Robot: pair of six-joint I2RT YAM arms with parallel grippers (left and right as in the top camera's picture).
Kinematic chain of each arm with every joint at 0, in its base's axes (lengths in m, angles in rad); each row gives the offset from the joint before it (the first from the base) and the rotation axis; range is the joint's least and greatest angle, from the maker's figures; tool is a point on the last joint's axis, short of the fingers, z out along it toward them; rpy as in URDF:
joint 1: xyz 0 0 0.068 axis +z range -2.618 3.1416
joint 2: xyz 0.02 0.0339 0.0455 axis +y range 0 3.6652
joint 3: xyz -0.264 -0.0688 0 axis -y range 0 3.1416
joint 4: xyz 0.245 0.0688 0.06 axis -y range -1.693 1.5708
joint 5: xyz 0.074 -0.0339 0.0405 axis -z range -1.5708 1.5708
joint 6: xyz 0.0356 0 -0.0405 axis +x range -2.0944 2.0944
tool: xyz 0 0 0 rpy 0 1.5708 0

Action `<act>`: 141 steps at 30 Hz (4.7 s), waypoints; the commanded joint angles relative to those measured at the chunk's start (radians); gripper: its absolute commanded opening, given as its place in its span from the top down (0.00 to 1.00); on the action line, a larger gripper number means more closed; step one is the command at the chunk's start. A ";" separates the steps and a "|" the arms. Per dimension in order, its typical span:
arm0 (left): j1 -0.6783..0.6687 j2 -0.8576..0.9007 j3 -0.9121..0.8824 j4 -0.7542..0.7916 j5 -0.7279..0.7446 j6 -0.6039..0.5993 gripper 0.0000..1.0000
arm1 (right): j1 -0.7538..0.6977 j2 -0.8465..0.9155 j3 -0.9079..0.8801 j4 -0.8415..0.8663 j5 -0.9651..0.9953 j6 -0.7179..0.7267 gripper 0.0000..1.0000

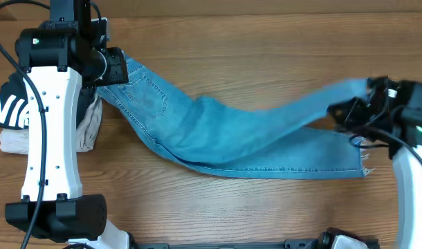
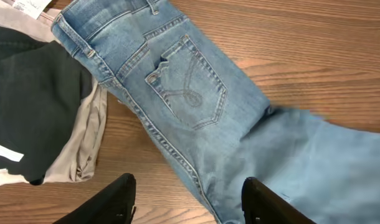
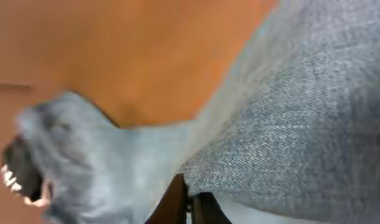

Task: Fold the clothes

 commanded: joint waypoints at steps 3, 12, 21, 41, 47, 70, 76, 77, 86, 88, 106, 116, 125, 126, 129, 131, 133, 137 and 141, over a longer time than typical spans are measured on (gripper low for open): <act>-0.007 -0.018 0.018 -0.009 0.008 0.015 0.43 | 0.000 -0.103 0.105 0.037 -0.094 0.006 0.96; -0.007 -0.018 0.018 -0.016 0.016 0.015 0.43 | 0.000 -0.147 0.372 0.229 -0.101 0.010 0.96; -0.007 -0.018 0.018 0.003 0.053 0.015 0.42 | -0.028 0.248 0.385 0.860 -0.297 0.223 0.96; -0.008 -0.018 0.018 0.026 0.055 0.011 0.34 | -0.115 0.695 0.425 1.675 -0.423 0.747 0.96; -0.008 -0.018 0.018 0.027 0.061 -0.005 0.34 | -0.126 0.701 0.442 1.041 -0.451 0.261 0.96; -0.007 -0.018 0.018 0.038 0.059 0.015 0.24 | -0.303 0.773 0.439 -0.163 0.008 0.028 0.50; -0.008 -0.018 0.018 0.039 0.059 0.015 0.26 | -0.120 0.773 0.439 -0.308 -0.034 -0.061 0.51; -0.007 -0.018 0.018 0.038 0.059 0.015 0.29 | -0.076 0.773 0.439 -0.309 -0.038 -0.083 0.51; -0.006 0.042 0.016 -0.032 0.049 0.050 0.33 | 0.456 0.773 0.438 -0.407 0.041 -0.290 0.36; -0.006 0.060 0.016 -0.035 0.051 0.049 0.34 | 0.565 0.773 0.438 -0.384 0.071 -0.340 0.34; -0.005 0.031 0.047 -0.039 0.022 0.092 0.49 | 0.954 0.684 0.440 -0.249 0.175 -0.387 0.33; -0.006 -0.168 0.164 -0.271 -0.075 0.024 0.47 | 1.025 0.531 0.407 -0.198 0.438 -0.193 0.21; -0.006 -0.195 0.145 -0.261 -0.082 -0.004 0.43 | 1.078 0.552 0.147 0.182 0.642 0.140 0.22; -0.006 -0.195 0.145 -0.261 -0.082 -0.004 0.43 | 1.079 0.552 0.123 0.221 0.640 0.156 0.25; -0.006 -0.195 0.145 -0.261 -0.082 -0.004 0.42 | 1.079 0.572 0.052 0.354 0.644 0.165 0.31; -0.006 -0.195 0.145 -0.261 -0.082 -0.004 0.42 | 1.079 0.602 0.023 0.409 0.643 0.160 0.31; -0.006 -0.195 0.145 -0.261 -0.081 -0.004 0.41 | 1.079 0.631 0.019 0.417 0.644 0.156 0.31; -0.006 -0.195 0.145 -0.261 -0.079 -0.004 0.40 | 1.078 0.640 0.031 0.420 0.586 0.141 0.85; -0.006 -0.195 0.145 -0.263 -0.079 -0.004 0.39 | 1.034 0.616 0.145 0.227 -0.047 0.020 0.96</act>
